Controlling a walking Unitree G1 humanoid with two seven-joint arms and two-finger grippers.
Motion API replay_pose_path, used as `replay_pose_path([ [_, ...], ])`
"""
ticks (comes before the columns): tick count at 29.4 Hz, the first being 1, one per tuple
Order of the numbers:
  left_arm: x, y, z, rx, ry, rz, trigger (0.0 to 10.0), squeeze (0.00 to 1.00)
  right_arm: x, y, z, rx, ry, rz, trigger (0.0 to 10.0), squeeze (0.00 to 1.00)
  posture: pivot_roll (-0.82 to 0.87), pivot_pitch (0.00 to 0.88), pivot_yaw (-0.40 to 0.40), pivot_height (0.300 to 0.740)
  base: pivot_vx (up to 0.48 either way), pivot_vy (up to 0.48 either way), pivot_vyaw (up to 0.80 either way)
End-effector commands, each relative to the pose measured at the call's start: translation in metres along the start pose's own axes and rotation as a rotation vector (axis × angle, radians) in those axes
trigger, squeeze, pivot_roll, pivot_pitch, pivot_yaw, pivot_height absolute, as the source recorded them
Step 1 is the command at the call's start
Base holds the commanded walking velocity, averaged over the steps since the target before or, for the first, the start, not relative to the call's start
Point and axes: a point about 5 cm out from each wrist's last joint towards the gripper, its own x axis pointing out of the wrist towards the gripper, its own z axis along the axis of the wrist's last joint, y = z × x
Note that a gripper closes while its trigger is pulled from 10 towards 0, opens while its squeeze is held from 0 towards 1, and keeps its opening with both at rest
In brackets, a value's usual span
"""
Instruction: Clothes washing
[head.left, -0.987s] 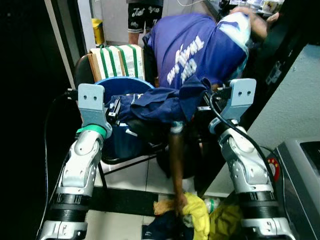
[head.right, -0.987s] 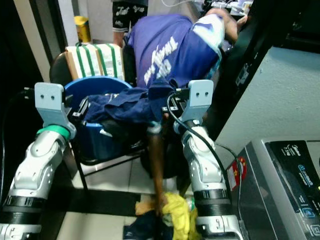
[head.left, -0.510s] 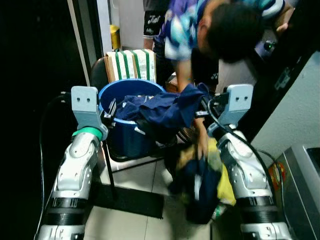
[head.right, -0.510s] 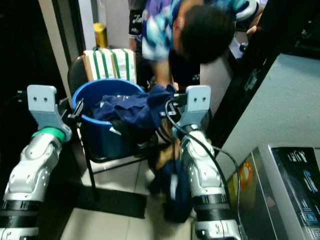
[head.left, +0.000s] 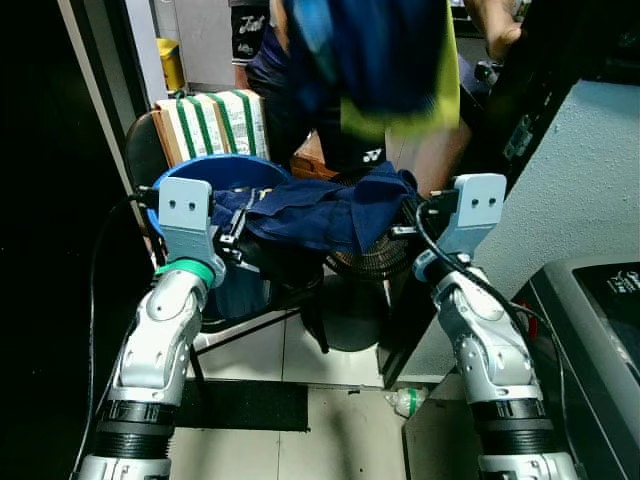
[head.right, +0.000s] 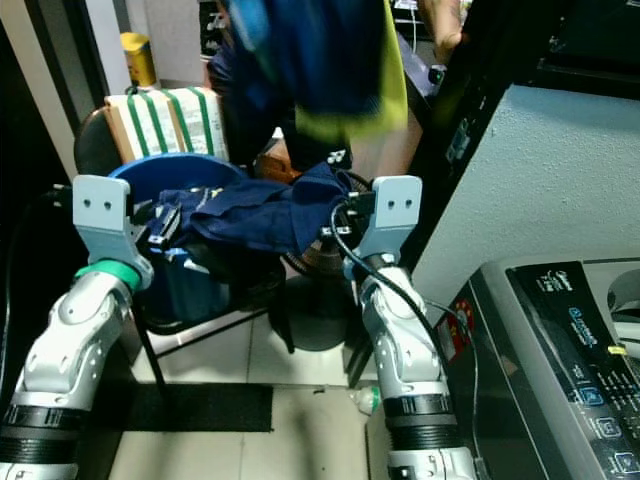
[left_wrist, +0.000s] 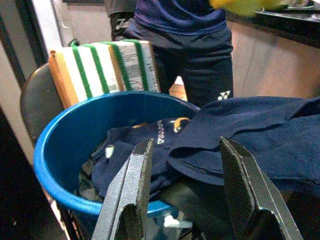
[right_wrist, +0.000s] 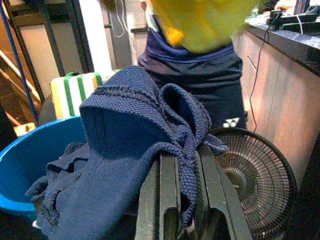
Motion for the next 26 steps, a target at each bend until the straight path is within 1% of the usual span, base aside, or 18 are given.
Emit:
replay_pose_path([
  [1,-0.002,0.001,0.001,0.010,-0.009,0.012,10.0,0.00,-0.004,-0.003,-0.001,0.003,-0.001,-0.019,10.0,0.00,0.04,0.000,-0.016,0.740,0.000,0.000,0.00],
  [6,-0.003,0.000,0.001,0.021,-0.011,0.013,10.0,0.00,-0.003,-0.004,0.000,0.000,-0.001,-0.027,10.0,0.00,0.04,0.000,-0.016,0.740,0.000,0.000,0.00],
  [8,-0.003,-0.001,-0.001,0.028,-0.006,0.012,10.0,0.00,0.003,-0.009,0.011,-0.010,-0.035,-0.045,10.0,0.00,0.04,0.000,-0.018,0.740,0.000,0.000,0.00],
  [9,-0.003,-0.001,-0.001,0.028,-0.006,0.012,10.0,0.00,0.003,-0.009,0.011,-0.010,-0.035,-0.045,10.0,0.00,0.04,0.000,-0.018,0.740,0.000,0.000,0.00],
  [11,-0.003,-0.003,-0.001,0.029,-0.005,0.008,10.0,0.00,0.011,-0.017,0.027,-0.049,-0.085,-0.067,10.0,0.00,0.04,0.000,-0.018,0.740,0.000,0.000,0.00],
  [12,-0.003,-0.004,-0.001,0.027,-0.007,0.005,10.0,0.00,0.016,-0.024,0.039,-0.062,-0.122,-0.094,10.0,0.00,0.04,0.000,-0.018,0.740,0.000,0.000,0.00],
  [13,-0.003,-0.006,-0.001,0.033,-0.007,-0.002,10.0,0.00,0.021,-0.034,0.060,-0.099,-0.188,-0.129,10.0,0.00,0.04,0.000,-0.018,0.740,0.000,0.000,0.00],
  [14,-0.003,-0.006,-0.001,0.033,-0.007,-0.002,10.0,0.00,0.021,-0.034,0.060,-0.099,-0.188,-0.129,10.0,0.00,0.04,0.000,-0.018,0.740,0.000,0.000,0.00],
  [15,-0.003,-0.009,-0.001,0.049,-0.007,-0.016,10.0,0.00,0.026,-0.043,0.087,-0.139,-0.273,-0.165,10.0,0.00,0.04,0.000,-0.021,0.740,0.000,0.000,0.00],
  [17,-0.003,-0.009,-0.001,0.049,-0.007,-0.016,10.0,0.00,0.026,-0.043,0.087,-0.139,-0.273,-0.165,10.0,0.00,0.04,0.000,-0.021,0.740,0.000,0.000,0.00],
  [18,-0.003,-0.014,0.000,0.060,-0.010,-0.028,10.0,0.00,0.023,-0.060,0.175,-0.183,-0.607,-0.253,10.0,0.00,0.04,0.000,-0.021,0.740,0.000,0.000,0.00],
  [19,-0.003,-0.014,0.000,0.060,-0.010,-0.028,10.0,0.00,0.023,-0.060,0.175,-0.183,-0.607,-0.253,10.0,0.00,0.04,0.000,-0.021,0.740,0.000,0.000,0.00],
  [20,-0.004,-0.016,0.000,0.062,-0.011,-0.031,10.0,0.00,0.013,-0.067,0.219,-0.176,-0.785,-0.294,10.0,0.00,0.05,0.000,-0.024,0.740,0.000,0.000,0.00],
  [21,-0.005,-0.017,0.000,0.062,-0.013,-0.032,10.0,0.00,0.001,-0.072,0.249,-0.179,-0.915,-0.329,10.0,0.00,0.05,0.000,-0.024,0.740,0.000,0.000,0.00],
  [22,-0.005,-0.019,0.001,0.064,-0.016,-0.034,10.0,0.00,-0.008,-0.077,0.268,-0.198,-0.985,-0.357,10.0,0.00,0.05,0.000,-0.024,0.740,0.000,0.000,0.00],
  [24,-0.005,-0.019,0.001,0.064,-0.016,-0.034,10.0,0.00,-0.008,-0.077,0.268,-0.198,-0.985,-0.357,10.0,0.00,0.05,0.000,-0.024,0.740,0.000,0.000,0.00],
  [25,-0.005,-0.020,0.001,0.067,-0.019,-0.035,10.0,0.00,-0.012,-0.080,0.277,-0.216,-1.010,-0.370,10.0,0.00,0.05,0.000,-0.024,0.740,0.000,0.000,0.00],
  [26,-0.005,-0.020,0.001,0.067,-0.019,-0.035,10.0,0.00,-0.012,-0.080,0.277,-0.216,-1.010,-0.370,10.0,0.00,0.05,0.000,-0.024,0.740,0.000,0.000,0.00],
])
